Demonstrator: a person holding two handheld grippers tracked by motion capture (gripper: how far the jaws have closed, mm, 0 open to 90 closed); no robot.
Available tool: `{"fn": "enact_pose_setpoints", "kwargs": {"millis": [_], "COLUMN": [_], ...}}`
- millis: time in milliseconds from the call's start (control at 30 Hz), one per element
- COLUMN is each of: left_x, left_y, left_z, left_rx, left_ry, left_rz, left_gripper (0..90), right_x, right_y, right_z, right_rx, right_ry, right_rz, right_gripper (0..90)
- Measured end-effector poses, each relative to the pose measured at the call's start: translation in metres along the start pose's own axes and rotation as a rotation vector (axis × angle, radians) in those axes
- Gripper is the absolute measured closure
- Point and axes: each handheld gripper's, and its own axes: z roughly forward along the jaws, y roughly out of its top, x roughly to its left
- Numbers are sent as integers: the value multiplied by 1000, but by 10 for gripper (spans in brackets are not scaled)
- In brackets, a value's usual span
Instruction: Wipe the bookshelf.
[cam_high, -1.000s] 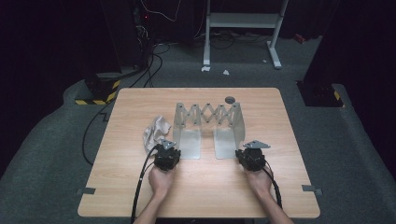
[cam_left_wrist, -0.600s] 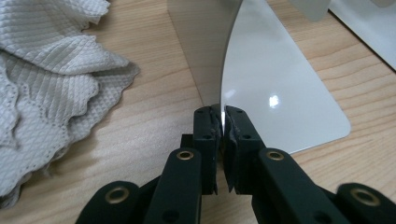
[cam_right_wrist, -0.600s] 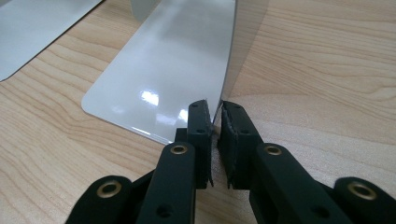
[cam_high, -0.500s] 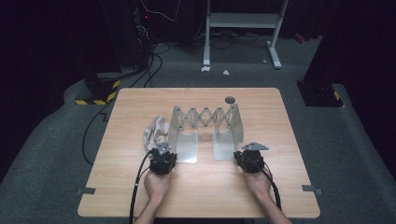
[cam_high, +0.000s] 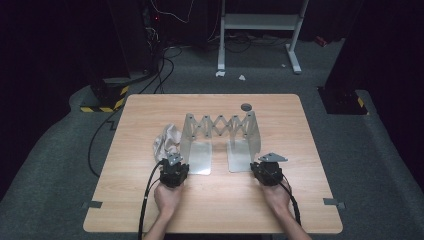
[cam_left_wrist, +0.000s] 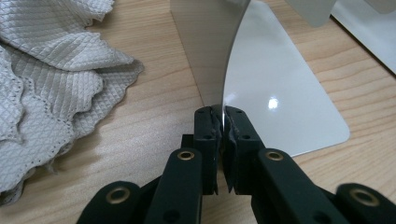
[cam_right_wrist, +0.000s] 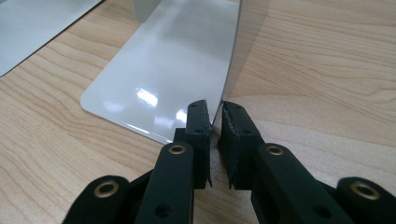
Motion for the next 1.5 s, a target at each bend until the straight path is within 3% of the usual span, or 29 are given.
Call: {"fn": "enact_pose_setpoints", "kwargs": {"millis": [67,167,267,467,600,633,700,767,800,833,967,1167,1233,1300,1433,1500], "left_x": [1,1,0,3,5,6,8,9,10,13,23,42,47,55,65,71], "left_y": [0,1,5,9,10,10,11,11,12,14,20,32,37,44,51,57], "left_z": [1,1,4,9,10,8,4,1,-3,-10,-21,-37,-39,-39,-33,-21], "left_rx": [-3,-3,2,0,6,2,-3,-14,-25,-42,-40,-69,-78,-67,-38,-2], "left_ry": [-1,2,12,-1,-23,-29,-40,-33,-12,22,7,32,43,89,118,141], "left_rz": [-4,-2,16,13,17,16,9,2,7,18,2,-12,-33,-41,-55,-27], "left_gripper": [839,838,834,829,812,712,612,516,516,461,390,369,373,379,382,391], "right_x": [-1,0,1,-2,-2,-2,-2,-2,-2,-2,-2,-2,-2,-2,-2,-2], "right_y": [1,4,8,12,14,14,14,14,14,14,14,14,14,14,14,14], "right_z": [1,4,9,13,16,16,16,16,16,17,17,17,17,17,17,17], "right_rx": [2,-2,-3,-9,0,0,1,1,2,5,5,4,4,5,6,7], "right_ry": [3,12,8,-16,-44,-45,-46,-48,-50,-43,-44,-39,-37,-33,-34,-38], "right_rz": [4,13,26,31,4,0,0,-1,-1,0,-1,-4,-4,-4,-4,-4], "right_gripper": [803,662,606,569,555,551,539,532,521,492,490,478,473,458,450,442]}}
